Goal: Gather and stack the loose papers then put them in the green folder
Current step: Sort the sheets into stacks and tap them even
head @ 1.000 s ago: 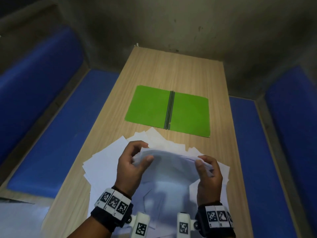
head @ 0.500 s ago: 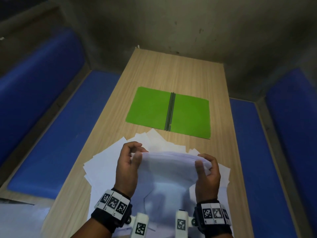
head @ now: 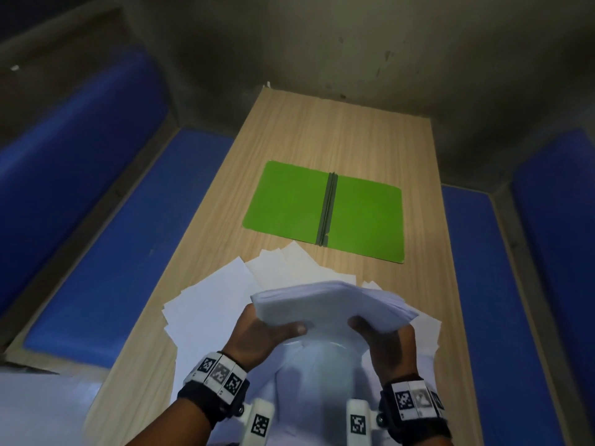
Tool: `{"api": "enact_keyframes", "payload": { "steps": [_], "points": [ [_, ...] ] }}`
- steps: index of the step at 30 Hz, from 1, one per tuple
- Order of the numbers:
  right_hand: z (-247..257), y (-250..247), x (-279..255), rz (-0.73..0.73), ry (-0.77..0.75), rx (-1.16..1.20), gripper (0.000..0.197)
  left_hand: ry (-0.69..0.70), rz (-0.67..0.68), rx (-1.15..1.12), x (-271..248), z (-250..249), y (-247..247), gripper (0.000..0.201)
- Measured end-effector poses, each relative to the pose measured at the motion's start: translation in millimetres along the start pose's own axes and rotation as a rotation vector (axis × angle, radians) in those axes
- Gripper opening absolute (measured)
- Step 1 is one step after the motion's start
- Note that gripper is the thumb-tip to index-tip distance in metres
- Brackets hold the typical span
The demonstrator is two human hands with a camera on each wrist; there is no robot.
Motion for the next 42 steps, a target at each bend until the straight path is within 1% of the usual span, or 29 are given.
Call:
{"api": "enact_keyframes", "payload": {
  "steps": [1,2,3,4,5,6,7,10,11,12,14,15,16,18,19,20,22,23,24,27,28,29,31,34,35,37,39,40,42],
  "points": [
    [0,-1,-1,0.011,0.011,0.022,0.041,-0.005,-0.009,0.009,1,4,-1,0.035],
    [-4,0,-3,0.020,0.065,0.052,0.032,-0.014,-0.013,0.022,1,8,-1,0.035],
    [-11,2,-6,0.033,0.149,0.079,0.037,-0.038,-0.013,0.022,1,14,0,0.034],
    [-22,5,-8,0.047,0.223,0.081,0.056,-0.064,-0.011,0.022,-1,18,1,0.034],
    [-30,9,-9,0.071,0.224,0.077,0.075,-0.079,0.000,0.022,-2,21,3,0.034],
    [-37,10,-7,0.066,0.218,0.071,0.086,-0.086,0.004,0.024,-2,21,5,0.034],
    [-42,11,-5,0.054,0.232,0.065,0.085,-0.087,0.004,0.016,-1,22,5,0.034],
    [-53,12,-1,0.092,0.252,0.033,0.054,-0.106,-0.027,-0.004,2,23,2,0.035],
    [-58,13,-2,0.098,0.265,0.020,0.052,-0.109,-0.027,0.002,3,26,1,0.035],
    [-60,14,-5,0.110,0.275,-0.001,0.055,-0.113,-0.020,0.016,4,29,1,0.035],
    [-63,19,-10,0.142,0.291,-0.030,0.074,-0.153,-0.007,0.023,2,38,2,0.032],
    [-63,21,-8,0.150,0.273,-0.036,0.081,-0.178,-0.009,0.020,2,41,3,0.030],
    [-58,21,-5,0.167,0.258,-0.049,0.077,-0.199,-0.023,0.011,3,42,3,0.029],
    [-42,22,7,0.195,0.250,-0.088,0.043,-0.226,-0.085,-0.004,9,42,-2,0.028],
    [-31,24,15,0.200,0.223,-0.089,0.031,-0.233,-0.133,-0.001,12,40,-8,0.027],
    [-20,24,25,0.194,0.175,-0.097,0.026,-0.224,-0.182,-0.002,14,37,-15,0.028],
    [-2,30,40,0.249,0.099,-0.115,0.024,-0.204,-0.265,-0.049,16,31,-33,0.031],
    [1,35,44,0.302,0.092,-0.127,0.024,-0.208,-0.292,-0.117,14,28,-41,0.032],
    [2,41,44,0.355,0.100,-0.130,0.028,-0.222,-0.306,-0.203,11,27,-49,0.034],
    [-11,58,32,0.452,0.162,-0.151,0.054,-0.321,-0.334,-0.389,1,34,-64,0.037],
    [-14,63,25,0.459,0.160,-0.161,0.057,-0.363,-0.344,-0.432,-2,41,-67,0.039],
    [-18,68,18,0.446,0.167,-0.166,0.056,-0.413,-0.347,-0.472,-6,48,-69,0.041],
    [-25,76,5,0.392,0.190,-0.170,0.045,-0.505,-0.330,-0.518,-15,62,-69,0.040],
    [-45,87,-13,0.365,0.227,-0.190,0.036,-0.628,-0.321,-0.483,-31,88,-69,0.041],
    [-53,91,-20,0.379,0.256,-0.214,0.035,-0.673,-0.318,-0.463,-37,97,-69,0.042],
    [-67,98,-29,0.456,0.295,-0.285,0.036,-0.737,-0.302,-0.433,-46,111,-73,0.038],
    [-72,104,-31,0.526,0.308,-0.389,0.037,-0.749,-0.299,-0.398,-52,120,-81,0.035],
    [-71,107,-28,0.543,0.311,-0.425,0.037,-0.730,-0.309,-0.375,-55,120,-87,0.037],
    [-65,113,-18,0.527,0.292,-0.459,0.032,-0.645,-0.361,-0.340,-60,115,-107,0.038]
  ]
}}
Point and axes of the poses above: each hand's wrist, its own x-axis towards the middle knuckle, its own y-axis out of the palm, z = x × y, the point moved 4 cm from there along x, towards the middle knuckle, and after that the axes turned 4 degrees about -z, right-handed, at the moved point
